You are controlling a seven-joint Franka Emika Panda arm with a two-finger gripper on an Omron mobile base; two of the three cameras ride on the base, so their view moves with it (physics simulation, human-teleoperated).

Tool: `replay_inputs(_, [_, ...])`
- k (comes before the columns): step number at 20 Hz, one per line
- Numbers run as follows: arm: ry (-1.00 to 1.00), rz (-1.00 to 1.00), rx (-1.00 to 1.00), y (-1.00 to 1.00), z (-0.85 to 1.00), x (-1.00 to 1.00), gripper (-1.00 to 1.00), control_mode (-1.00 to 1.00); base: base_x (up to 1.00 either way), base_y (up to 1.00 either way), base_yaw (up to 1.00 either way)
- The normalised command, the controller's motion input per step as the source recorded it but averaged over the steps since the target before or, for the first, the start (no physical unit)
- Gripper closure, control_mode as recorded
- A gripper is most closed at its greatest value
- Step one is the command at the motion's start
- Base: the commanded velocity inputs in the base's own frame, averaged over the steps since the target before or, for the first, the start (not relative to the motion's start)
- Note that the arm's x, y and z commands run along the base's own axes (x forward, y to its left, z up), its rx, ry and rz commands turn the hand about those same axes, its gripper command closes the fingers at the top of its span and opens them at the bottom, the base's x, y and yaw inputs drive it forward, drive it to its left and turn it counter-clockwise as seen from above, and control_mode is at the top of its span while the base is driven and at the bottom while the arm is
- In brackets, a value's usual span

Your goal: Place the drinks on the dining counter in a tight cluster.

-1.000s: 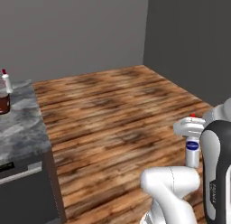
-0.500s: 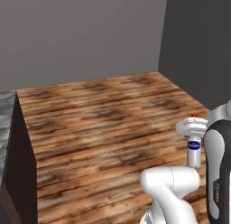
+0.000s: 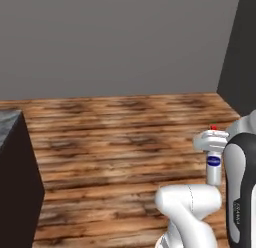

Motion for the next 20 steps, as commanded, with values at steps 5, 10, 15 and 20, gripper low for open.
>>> replay_inputs(5, [0.00,0.00,0.00,0.00,0.00,0.00,1.00,1.00,1.00,-0.97,0.37])
replay_inputs(10, [0.00,0.00,0.00,0.00,0.00,0.00,1.00,1.00,1.00,-0.84,0.39])
replay_inputs(15, [0.00,0.00,0.00,0.00,0.00,0.00,1.00,1.00,0.79,-0.91,0.47])
replay_inputs(20, [0.00,0.00,0.00,0.00,0.00,0.00,1.00,1.00,0.83,-0.58,0.65])
